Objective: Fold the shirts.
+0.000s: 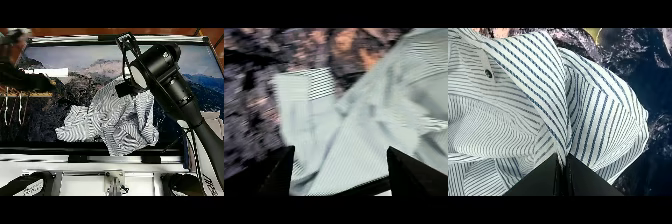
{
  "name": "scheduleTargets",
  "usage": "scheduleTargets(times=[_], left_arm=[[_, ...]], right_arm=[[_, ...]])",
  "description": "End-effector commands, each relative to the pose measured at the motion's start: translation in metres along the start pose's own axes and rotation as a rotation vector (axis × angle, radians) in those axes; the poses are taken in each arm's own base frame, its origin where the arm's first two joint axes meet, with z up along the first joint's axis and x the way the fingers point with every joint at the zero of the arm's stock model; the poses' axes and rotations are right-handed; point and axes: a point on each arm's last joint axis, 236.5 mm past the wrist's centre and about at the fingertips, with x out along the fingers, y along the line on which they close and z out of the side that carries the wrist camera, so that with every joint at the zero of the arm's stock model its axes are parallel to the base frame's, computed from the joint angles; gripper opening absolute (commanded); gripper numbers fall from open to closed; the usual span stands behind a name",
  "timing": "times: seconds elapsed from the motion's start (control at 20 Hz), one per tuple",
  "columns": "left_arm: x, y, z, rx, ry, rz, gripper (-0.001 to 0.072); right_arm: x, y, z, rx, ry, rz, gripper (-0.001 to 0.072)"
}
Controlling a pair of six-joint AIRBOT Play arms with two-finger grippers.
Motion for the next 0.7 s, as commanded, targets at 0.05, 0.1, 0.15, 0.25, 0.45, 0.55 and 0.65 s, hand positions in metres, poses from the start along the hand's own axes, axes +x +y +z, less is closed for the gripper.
scheduleTargets(times=[0.05,0.1,0.15,0.25,0.45,0.55,0.65], left_arm=[[-0.036,0.109,-0.056,-0.161,0.099,0.296,0.0665],[-0.032,0.124,-0.065,-0.187,0.092,0.338,0.0650],[-0.025,0.136,-0.075,-0.192,0.084,0.383,0.0629],[-0.005,0.164,-0.100,-0.147,0.095,0.488,0.0607],[0.056,0.197,-0.144,-0.138,0.138,0.528,0.0574],[0.063,0.217,-0.158,-0.160,0.164,0.555,0.0512],[0.061,0.237,-0.156,-0.193,0.129,0.584,0.0543]], right_arm=[[0.000,0.004,-0.001,-0.016,0.004,0.014,0.0081],[0.000,0.004,-0.001,-0.017,0.004,0.015,0.0081],[0.000,0.004,-0.001,-0.017,0.006,0.014,0.0081],[0.000,0.004,-0.001,-0.017,0.006,0.014,0.0081],[0.000,0.003,-0.005,-0.050,0.020,0.010,0.0081],[0.000,0.002,-0.006,-0.060,0.027,0.009,0.0081],[0.000,0.002,-0.006,-0.061,0.026,0.009,0.0081]])
